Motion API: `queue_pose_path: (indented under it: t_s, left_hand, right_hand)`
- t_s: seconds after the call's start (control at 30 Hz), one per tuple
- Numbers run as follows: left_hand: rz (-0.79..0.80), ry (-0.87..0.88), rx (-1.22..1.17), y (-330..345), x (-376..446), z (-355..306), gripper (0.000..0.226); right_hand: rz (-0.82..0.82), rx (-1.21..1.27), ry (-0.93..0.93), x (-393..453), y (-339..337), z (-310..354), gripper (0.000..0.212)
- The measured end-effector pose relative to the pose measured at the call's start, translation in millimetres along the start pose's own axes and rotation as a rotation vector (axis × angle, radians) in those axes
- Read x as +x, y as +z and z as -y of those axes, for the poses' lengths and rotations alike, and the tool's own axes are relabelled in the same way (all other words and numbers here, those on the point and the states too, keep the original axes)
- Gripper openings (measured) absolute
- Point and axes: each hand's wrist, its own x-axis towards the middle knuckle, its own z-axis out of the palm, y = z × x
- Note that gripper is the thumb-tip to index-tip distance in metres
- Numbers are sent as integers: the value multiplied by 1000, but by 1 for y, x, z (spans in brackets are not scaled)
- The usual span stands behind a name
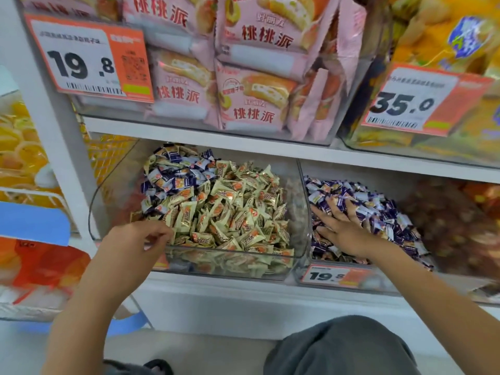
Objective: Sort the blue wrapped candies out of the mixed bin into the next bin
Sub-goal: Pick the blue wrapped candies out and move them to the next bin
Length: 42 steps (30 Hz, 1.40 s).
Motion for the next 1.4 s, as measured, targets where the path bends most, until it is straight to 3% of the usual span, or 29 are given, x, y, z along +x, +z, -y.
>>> queue_pose_path:
  t_s: [0.1, 0.17, 0.27, 0.4, 0.47, 0.57, 0.67, 0.77, 0.9, 0.97, 1.07, 1.17, 1.23, 1.4]
  left_hand:
    - [-54, -40, -24, -6, -4, 1, 19]
    - [-89, -69, -18, -9, -8, 4, 20]
    - [-115, -124, -29, -13, -13, 9, 25]
    - [-149, -179, -70, -23, -18, 13, 25]
    - [-167, -198, -60, -27, -20, 17, 23]
    - [-156, -202, -21, -31, -23, 23, 23]
    - [-151, -211, -57, -33, -24, 31, 27]
    - [-124, -186, -50, -32, -22, 37, 26]
    - [-91, -167, -61, -34, -20, 43, 25]
    - [-97, -174, -64, -36, -21, 46, 23]
    - [-71, -162, -52, -34, -20, 45, 20]
    - [-58, -155, -44, -34, -20, 42, 19]
    - [-62, -166, -42, -34, -20, 42, 19]
    - [-57, -201, -44, -32, -19, 41, 19]
  right_hand:
    - [-69, 32, -19, -4, -3, 9, 36]
    - [-318, 45, -58, -20, -8, 26, 37]
    - [-755, 138, -251, -43, -14, 68, 17]
    - [-903, 121, -458, -40, -21, 133, 13]
    - [-782, 56, -705, -24, -16, 167, 20]
    - [-230, -9, -987, 1, -1, 233, 22]
    - [74, -271, -1086, 34, 21, 282, 25]
    - [192, -336, -1059, 60, 25, 290, 15]
    - [231, -380, -987, 81, 3, 274, 11]
    - [170, -311, -973, 86, -4, 275, 10]
    - [-71, -163, -1038, 93, 0, 290, 49]
    - [-173, -472, -1012, 103, 17, 310, 82]
    - [-218, -680, -977, 108, 28, 317, 82]
    - [-206, -736, -1043, 107, 33, 322, 61]
